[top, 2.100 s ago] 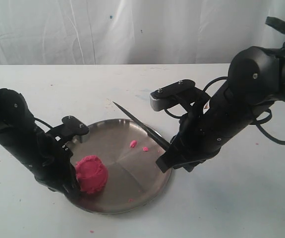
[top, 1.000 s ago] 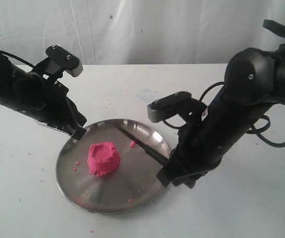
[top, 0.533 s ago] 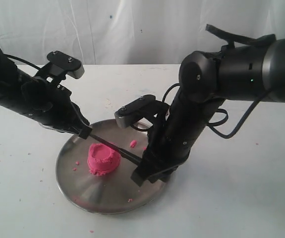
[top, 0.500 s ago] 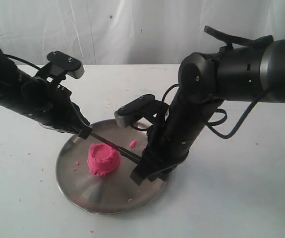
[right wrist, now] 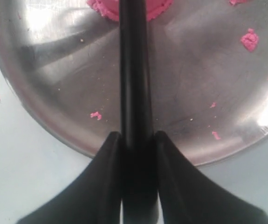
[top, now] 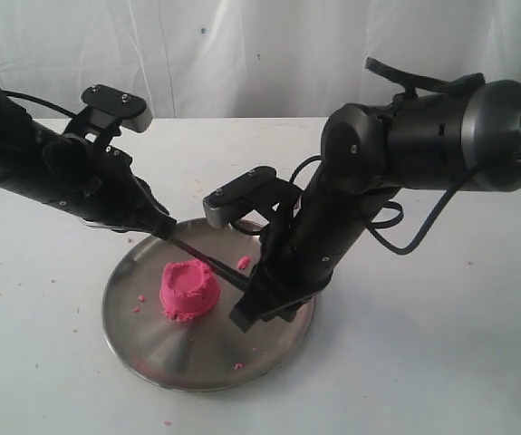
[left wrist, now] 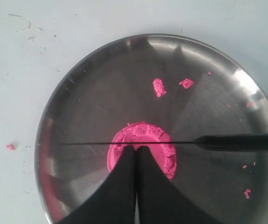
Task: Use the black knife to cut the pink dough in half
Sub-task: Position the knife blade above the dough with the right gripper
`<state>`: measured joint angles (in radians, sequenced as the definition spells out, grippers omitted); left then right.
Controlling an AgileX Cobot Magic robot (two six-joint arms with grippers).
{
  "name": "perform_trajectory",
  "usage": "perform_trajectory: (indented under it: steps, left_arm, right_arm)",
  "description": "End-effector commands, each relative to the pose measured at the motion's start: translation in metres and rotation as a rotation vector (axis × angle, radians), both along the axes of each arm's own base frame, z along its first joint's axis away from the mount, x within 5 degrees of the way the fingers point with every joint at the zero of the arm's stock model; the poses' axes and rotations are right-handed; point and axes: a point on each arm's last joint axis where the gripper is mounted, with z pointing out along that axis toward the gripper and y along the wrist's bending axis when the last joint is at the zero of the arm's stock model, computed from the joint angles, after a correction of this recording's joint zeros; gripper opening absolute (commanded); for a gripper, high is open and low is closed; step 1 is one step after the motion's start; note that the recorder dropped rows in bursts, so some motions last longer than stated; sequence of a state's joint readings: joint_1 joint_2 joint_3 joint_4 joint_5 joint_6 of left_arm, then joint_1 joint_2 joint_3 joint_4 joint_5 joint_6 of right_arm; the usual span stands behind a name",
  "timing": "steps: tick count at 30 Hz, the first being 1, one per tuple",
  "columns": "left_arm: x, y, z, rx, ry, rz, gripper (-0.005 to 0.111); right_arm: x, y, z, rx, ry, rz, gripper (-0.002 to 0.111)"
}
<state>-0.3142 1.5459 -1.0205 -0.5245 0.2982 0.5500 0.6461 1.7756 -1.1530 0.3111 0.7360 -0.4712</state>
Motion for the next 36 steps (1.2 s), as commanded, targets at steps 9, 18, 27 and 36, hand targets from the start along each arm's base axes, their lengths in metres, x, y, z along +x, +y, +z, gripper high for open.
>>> perform_trajectory:
  steps: [9,18,27,36]
  left_arm:
    - [0.006,-0.004,-0.010,-0.017,0.026,0.025,0.000]
    - [0.015,-0.006,-0.032,0.011,0.062,0.026,0.000]
    - [0.017,-0.006,-0.042,0.029,0.087,0.022,0.000]
    - [0.024,-0.006,-0.051,0.040,0.064,0.052,0.000]
  right_arm:
    - [0.002,0.003,-0.001,0.018,0.006,-0.038,0.000]
    - [0.005,0.008,-0.023,0.008,0.063,-0.048,0.000]
    - [0.002,0.007,-0.024,-0.008,0.103,-0.039,0.000]
    - [0.002,0.007,-0.025,-0.010,0.106,-0.039,0.000]
